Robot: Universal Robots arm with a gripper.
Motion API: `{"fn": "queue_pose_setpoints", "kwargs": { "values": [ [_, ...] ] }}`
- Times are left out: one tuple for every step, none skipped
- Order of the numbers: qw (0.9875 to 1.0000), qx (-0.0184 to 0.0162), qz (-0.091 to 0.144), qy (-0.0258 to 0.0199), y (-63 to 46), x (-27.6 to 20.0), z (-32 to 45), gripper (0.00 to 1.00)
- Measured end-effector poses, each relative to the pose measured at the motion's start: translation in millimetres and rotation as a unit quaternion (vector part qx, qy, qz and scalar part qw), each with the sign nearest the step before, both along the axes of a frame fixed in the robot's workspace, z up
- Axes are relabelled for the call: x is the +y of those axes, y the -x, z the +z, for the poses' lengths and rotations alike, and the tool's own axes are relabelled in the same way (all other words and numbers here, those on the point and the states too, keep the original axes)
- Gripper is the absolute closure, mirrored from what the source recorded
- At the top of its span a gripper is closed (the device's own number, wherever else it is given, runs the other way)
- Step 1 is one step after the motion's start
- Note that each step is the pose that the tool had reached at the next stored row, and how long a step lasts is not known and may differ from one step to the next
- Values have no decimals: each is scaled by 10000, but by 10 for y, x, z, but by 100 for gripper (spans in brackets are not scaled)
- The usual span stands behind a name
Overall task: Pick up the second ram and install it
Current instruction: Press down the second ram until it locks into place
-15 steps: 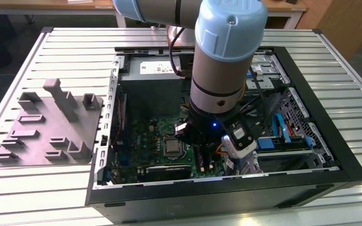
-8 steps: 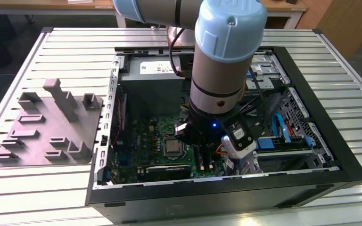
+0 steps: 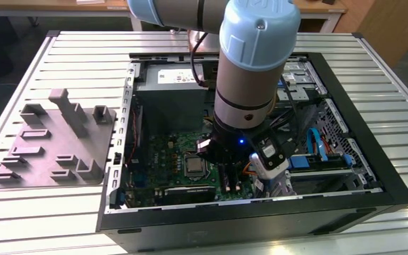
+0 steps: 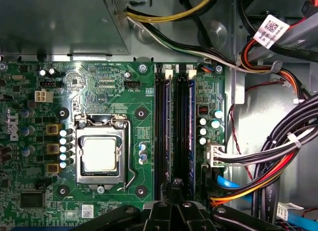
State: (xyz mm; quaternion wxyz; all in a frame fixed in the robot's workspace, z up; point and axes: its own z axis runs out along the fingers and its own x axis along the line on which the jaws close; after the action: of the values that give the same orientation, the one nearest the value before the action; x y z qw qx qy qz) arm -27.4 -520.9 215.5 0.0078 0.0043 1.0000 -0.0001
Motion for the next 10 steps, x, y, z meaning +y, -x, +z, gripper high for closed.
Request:
{"fn": "queue_pose_setpoints", "kwargs": {
  "values": [
    [10000,0,0,0,0,0,3,90],
    [10000,-2,0,-6,0,1,12,90],
    [10000,-5,0,-15,-1,3,28,90],
    [10000,-6,0,-19,-1,5,52,90],
    [10000,-1,0,-5,0,2,97,90],
    [10000,-1,0,-2,0,0,136,90],
    [10000,-1,0,-4,0,1,171,90],
    [10000,0,0,-1,0,0,211,90],
    [10000,0,0,-1,0,0,252,90],
    [10000,-1,0,-2,0,0,289,90]
  ]
}}
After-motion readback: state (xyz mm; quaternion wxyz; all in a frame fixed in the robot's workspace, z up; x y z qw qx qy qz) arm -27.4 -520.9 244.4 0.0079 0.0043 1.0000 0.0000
